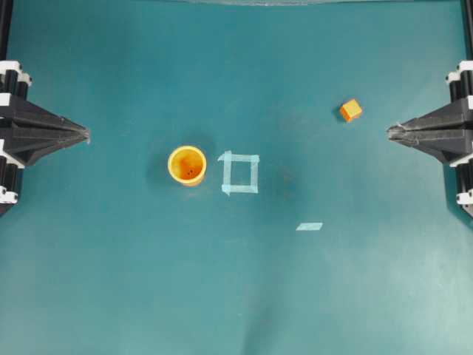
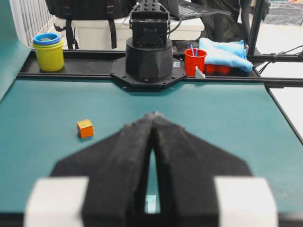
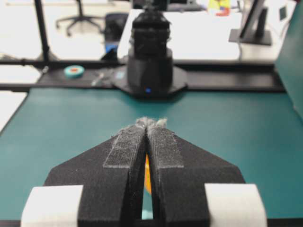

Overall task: Move the block toward the cup with right arm.
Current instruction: 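Open the right gripper while it rests beside the orange cube, then raise the right gripper and move it over the orange cube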

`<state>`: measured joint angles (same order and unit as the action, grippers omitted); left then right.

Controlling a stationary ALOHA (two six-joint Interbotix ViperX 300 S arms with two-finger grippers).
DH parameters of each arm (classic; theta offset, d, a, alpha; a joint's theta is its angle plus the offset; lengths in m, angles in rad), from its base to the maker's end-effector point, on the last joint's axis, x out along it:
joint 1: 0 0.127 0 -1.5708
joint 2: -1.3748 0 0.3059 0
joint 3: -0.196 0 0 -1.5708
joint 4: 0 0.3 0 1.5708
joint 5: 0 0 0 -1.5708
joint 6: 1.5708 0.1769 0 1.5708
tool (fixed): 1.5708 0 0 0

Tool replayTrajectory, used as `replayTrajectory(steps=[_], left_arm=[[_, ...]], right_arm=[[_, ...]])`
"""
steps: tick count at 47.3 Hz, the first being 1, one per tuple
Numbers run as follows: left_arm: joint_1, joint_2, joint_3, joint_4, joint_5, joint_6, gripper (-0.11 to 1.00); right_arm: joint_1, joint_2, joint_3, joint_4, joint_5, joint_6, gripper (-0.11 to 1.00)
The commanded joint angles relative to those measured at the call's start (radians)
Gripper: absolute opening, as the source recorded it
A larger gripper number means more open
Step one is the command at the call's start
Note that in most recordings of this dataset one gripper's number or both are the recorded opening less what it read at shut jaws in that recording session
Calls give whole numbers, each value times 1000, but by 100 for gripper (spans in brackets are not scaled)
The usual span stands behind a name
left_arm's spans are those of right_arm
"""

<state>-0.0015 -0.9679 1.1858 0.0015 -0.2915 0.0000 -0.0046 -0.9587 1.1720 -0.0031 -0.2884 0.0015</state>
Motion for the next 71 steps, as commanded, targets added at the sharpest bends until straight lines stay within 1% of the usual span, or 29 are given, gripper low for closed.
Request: replayTrajectory(steps=[1,7,10,16,28,31,38,54,59,65,71], left_arm=[[2,12,-31,5,31,-5,-1],[0,12,-34,5,41,-3,0],[2,12,-34,5,43,-3,0],[3,12,-34,5,43,-2,0],[5,12,-34,5,49,-2,0],[5,12,-34,5,49,-2,0],[5,12,-34,5,49,-2,0],[5,12,-34,5,66,9,0],[5,12,-34,6,66,11,0],[5,12,-34,6,66,11,0],[3,12,-34,6,66,11,0]], right_arm=[[8,3,-20,6,-3,9,0],[3,14,-41,6,54,9,0],[-3,21,-60,12,97,11,0],[-11,31,-81,28,146,11,0],[-35,34,-91,55,192,11,1],[-41,34,-92,58,202,11,3],[-60,37,-92,58,224,11,13],[-100,63,-94,60,261,11,45],[-132,83,-94,60,265,11,54],[-178,115,-91,60,270,11,61],[-230,153,-89,61,287,14,62]])
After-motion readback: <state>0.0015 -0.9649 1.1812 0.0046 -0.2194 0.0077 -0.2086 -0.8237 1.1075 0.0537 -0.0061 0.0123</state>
